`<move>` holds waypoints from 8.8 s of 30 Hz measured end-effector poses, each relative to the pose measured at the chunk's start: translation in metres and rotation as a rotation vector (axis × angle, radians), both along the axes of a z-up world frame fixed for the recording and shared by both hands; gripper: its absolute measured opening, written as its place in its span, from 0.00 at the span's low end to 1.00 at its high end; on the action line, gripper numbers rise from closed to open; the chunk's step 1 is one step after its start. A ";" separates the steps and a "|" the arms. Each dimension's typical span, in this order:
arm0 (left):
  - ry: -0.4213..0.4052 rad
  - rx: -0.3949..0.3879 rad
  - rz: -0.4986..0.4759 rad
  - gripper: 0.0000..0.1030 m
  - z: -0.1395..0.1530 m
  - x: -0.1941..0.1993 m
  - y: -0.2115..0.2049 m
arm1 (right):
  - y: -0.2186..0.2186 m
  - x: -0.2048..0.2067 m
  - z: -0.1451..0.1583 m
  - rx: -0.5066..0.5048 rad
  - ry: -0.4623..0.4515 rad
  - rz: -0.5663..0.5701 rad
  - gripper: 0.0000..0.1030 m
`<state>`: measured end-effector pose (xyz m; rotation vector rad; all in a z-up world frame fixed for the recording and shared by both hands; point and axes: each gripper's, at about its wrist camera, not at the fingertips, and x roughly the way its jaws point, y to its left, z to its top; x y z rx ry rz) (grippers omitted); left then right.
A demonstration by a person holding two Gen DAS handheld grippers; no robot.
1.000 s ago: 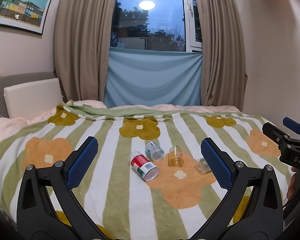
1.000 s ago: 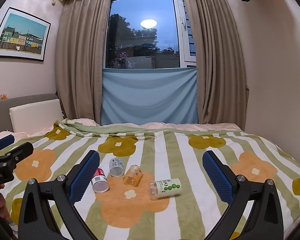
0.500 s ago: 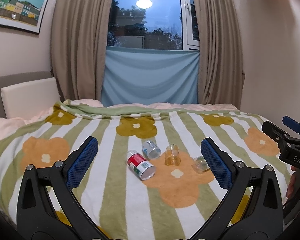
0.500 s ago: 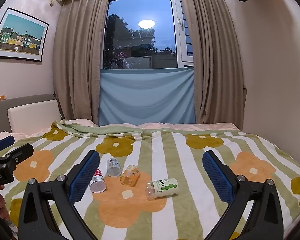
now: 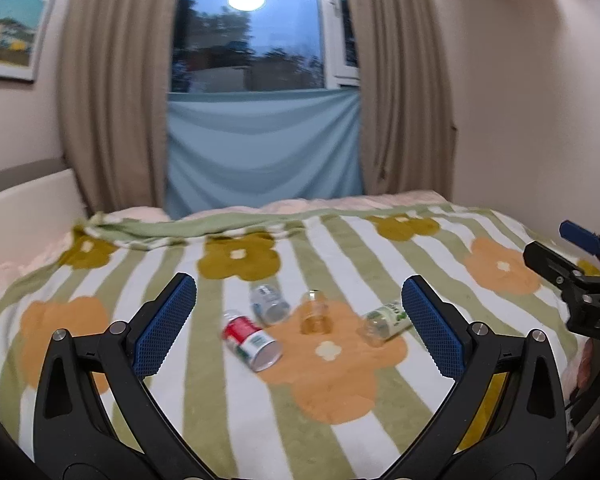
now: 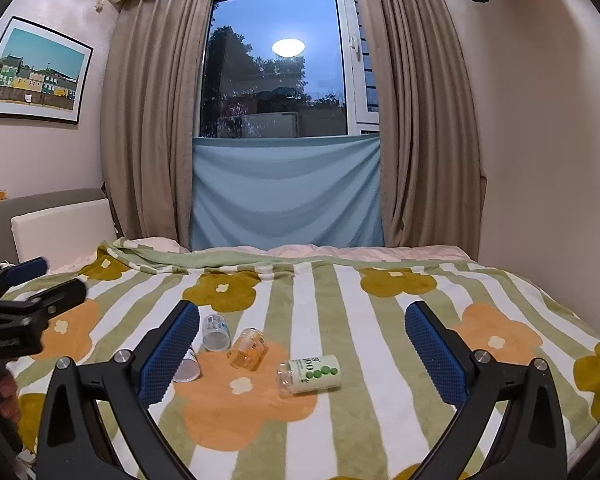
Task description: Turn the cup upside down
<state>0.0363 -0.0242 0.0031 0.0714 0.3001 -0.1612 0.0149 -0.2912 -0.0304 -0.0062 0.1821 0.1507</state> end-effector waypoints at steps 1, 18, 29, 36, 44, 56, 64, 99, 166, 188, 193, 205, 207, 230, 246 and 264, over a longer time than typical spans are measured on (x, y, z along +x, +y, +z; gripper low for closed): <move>0.006 0.018 -0.024 1.00 0.000 0.008 -0.006 | -0.003 0.000 0.000 0.000 0.003 -0.004 1.00; 0.448 0.348 -0.512 1.00 -0.096 0.196 -0.141 | -0.074 -0.003 -0.029 -0.002 0.078 -0.138 1.00; 0.655 0.567 -0.622 0.98 -0.182 0.268 -0.199 | -0.107 0.011 -0.070 0.021 0.196 -0.199 1.00; 0.752 0.600 -0.650 0.83 -0.219 0.285 -0.212 | -0.120 0.032 -0.097 0.073 0.260 -0.193 1.00; 0.785 0.589 -0.642 0.65 -0.231 0.291 -0.209 | -0.119 0.045 -0.109 0.098 0.288 -0.170 1.00; 0.742 0.620 -0.664 0.62 -0.204 0.265 -0.195 | -0.116 0.039 -0.101 0.124 0.266 -0.156 1.00; 0.695 0.683 -0.688 0.62 -0.164 0.207 -0.158 | -0.096 0.020 -0.087 0.131 0.222 -0.103 1.00; 0.746 0.808 -0.687 1.00 -0.221 0.110 -0.103 | -0.042 0.005 -0.088 0.075 0.257 0.144 1.00; 0.646 -0.117 0.015 1.00 -0.154 0.025 0.073 | 0.112 0.155 -0.096 -0.354 0.584 0.864 0.56; 0.588 -0.129 0.015 1.00 -0.133 0.014 0.086 | 0.101 0.128 -0.189 0.019 0.436 0.426 0.56; 0.587 -0.123 -0.002 0.99 -0.133 0.013 0.080 | 0.097 0.129 -0.187 -0.031 0.495 0.451 0.56; 0.578 -0.113 -0.014 1.00 -0.132 0.012 0.072 | 0.102 0.108 -0.183 -0.180 0.509 0.453 0.56; 0.575 -0.113 -0.013 1.00 -0.131 0.011 0.073 | 0.102 0.108 -0.184 -0.174 0.512 0.452 0.56; 0.522 -0.080 0.004 0.99 -0.107 0.005 0.073 | 0.084 0.084 -0.150 -0.130 0.525 0.449 1.00; 0.120 -0.084 0.118 1.00 -0.008 -0.003 0.057 | 0.031 0.015 0.015 -0.063 0.152 0.104 1.00; -0.033 -0.064 0.178 1.00 -0.007 -0.039 0.046 | 0.019 -0.004 0.010 -0.022 0.028 -0.028 1.00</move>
